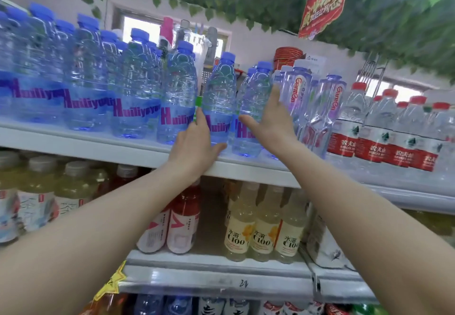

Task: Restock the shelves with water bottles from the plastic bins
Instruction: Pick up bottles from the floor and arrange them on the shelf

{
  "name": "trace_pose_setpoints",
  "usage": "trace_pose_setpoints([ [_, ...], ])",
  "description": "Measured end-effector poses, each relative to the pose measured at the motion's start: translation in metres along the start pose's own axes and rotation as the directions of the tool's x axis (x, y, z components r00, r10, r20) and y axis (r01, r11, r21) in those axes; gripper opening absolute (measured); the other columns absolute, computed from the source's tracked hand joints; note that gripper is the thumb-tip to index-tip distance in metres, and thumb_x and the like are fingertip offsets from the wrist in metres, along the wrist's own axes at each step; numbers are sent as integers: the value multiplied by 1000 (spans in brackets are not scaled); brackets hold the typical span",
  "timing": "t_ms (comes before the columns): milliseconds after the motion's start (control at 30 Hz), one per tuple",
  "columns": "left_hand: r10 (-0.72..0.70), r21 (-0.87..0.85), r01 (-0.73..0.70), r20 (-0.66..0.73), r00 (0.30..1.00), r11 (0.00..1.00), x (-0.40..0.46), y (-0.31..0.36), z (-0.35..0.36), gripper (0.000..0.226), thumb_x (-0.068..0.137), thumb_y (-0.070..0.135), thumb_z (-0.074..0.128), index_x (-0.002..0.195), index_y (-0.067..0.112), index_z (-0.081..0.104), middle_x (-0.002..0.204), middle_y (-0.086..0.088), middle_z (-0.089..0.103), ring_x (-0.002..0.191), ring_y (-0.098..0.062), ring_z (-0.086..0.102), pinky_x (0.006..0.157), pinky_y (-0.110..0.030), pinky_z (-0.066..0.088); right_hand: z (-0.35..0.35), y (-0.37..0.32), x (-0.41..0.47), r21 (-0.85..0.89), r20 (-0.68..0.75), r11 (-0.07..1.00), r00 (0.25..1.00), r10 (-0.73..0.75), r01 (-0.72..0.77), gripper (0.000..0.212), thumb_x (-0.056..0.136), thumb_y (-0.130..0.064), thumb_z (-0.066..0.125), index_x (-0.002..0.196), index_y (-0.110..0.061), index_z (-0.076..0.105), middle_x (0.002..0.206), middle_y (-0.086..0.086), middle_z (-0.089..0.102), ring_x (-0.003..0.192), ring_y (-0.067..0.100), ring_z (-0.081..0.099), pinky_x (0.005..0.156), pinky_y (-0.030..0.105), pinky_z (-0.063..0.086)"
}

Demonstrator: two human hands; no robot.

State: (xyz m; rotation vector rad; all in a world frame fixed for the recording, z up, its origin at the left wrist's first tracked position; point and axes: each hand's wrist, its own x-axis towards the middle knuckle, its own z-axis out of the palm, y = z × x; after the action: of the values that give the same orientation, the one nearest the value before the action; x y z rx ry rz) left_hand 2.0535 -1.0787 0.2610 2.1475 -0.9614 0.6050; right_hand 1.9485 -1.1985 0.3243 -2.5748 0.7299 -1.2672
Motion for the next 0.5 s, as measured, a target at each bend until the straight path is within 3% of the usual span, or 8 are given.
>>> trace_pose_setpoints([
  [200, 9, -6, -9, -17, 1000, 1000, -1, -1, -1, 104, 85, 54, 63, 153, 5, 2, 136, -15, 51, 123, -35, 50, 98, -43, 40, 4, -2, 6, 17, 32, 1000, 999, 10, -11, 101, 91, -39, 66, 155, -14, -8, 147, 21, 41, 125, 39, 50, 98, 47, 43],
  [400, 23, 3, -23, -22, 999, 1000, -2, -1, -2, 102, 87, 53, 61, 153, 5, 1, 142, -14, 47, 126, -32, 48, 101, -41, 39, 3, -2, 8, -2, 81, 1000, 996, 23, -23, 100, 95, -37, 61, 154, -13, -17, 146, 23, 42, 124, 39, 51, 98, 46, 44],
  [500, 37, 11, -36, -36, 999, 999, -3, -1, -2, 100, 88, 52, 60, 153, 4, 1, 141, -13, 48, 124, -31, 49, 100, -40, 39, -4, -4, 11, 1, 143, 998, 988, 58, -59, 99, 96, -33, 58, 152, -13, -21, 141, 23, 46, 112, 35, 58, 87, 42, 49],
])
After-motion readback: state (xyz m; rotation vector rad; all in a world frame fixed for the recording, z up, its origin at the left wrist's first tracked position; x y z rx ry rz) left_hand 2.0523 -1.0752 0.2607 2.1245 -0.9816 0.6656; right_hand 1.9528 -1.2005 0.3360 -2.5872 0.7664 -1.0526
